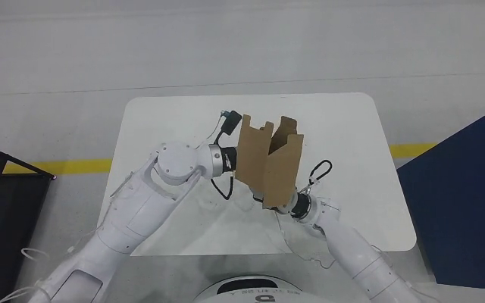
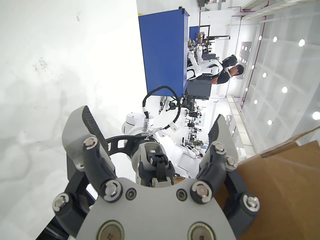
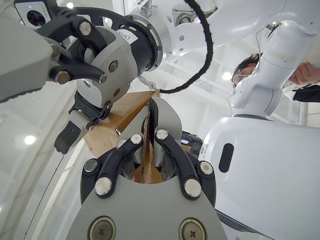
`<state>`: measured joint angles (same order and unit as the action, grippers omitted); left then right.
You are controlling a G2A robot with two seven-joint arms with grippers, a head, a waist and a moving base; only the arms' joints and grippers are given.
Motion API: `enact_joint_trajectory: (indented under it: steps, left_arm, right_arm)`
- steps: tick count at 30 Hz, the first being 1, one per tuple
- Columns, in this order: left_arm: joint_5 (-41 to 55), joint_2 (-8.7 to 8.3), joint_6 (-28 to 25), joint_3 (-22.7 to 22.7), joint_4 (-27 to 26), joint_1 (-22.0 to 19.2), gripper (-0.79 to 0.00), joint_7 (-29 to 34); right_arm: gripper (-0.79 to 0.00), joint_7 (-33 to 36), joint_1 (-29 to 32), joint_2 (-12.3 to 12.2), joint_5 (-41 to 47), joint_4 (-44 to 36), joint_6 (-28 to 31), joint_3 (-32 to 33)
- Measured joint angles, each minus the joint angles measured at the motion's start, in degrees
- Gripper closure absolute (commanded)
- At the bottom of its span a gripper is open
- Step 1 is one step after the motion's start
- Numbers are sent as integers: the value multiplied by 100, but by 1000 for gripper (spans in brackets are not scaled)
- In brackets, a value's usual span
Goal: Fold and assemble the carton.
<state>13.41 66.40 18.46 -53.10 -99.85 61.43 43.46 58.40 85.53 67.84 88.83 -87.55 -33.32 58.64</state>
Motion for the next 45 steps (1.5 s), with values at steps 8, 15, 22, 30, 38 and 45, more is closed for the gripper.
enact_joint_trajectory:
  steps: [8,15,22,30,38,45]
  left_arm:
    - [272,-136,-615,-678,121,557,-785,-20]
    - [1279,-234,-931,-1486,-8,1130,-785,123]
    - [1881,-350,-1123,-2418,-513,1829,-785,110]
    - [2066,-400,-1283,-2833,-1145,2231,-785,163]
    - [2379,-417,-1469,-3066,-1370,2635,-785,180]
    - [1954,-473,-985,-3211,-1693,3038,-785,60]
  right_arm:
    - [0,-22,40,-20,2,-163,113,156]
    - [0,-170,44,-12,-109,-292,405,204]
    - [0,-118,157,-49,-1063,-407,1688,518]
    - [0,-671,328,-79,-1876,-573,2936,814]
    - [0,-654,326,-79,-1862,-570,2781,810]
    - [0,-908,306,-102,-2122,-758,2996,872]
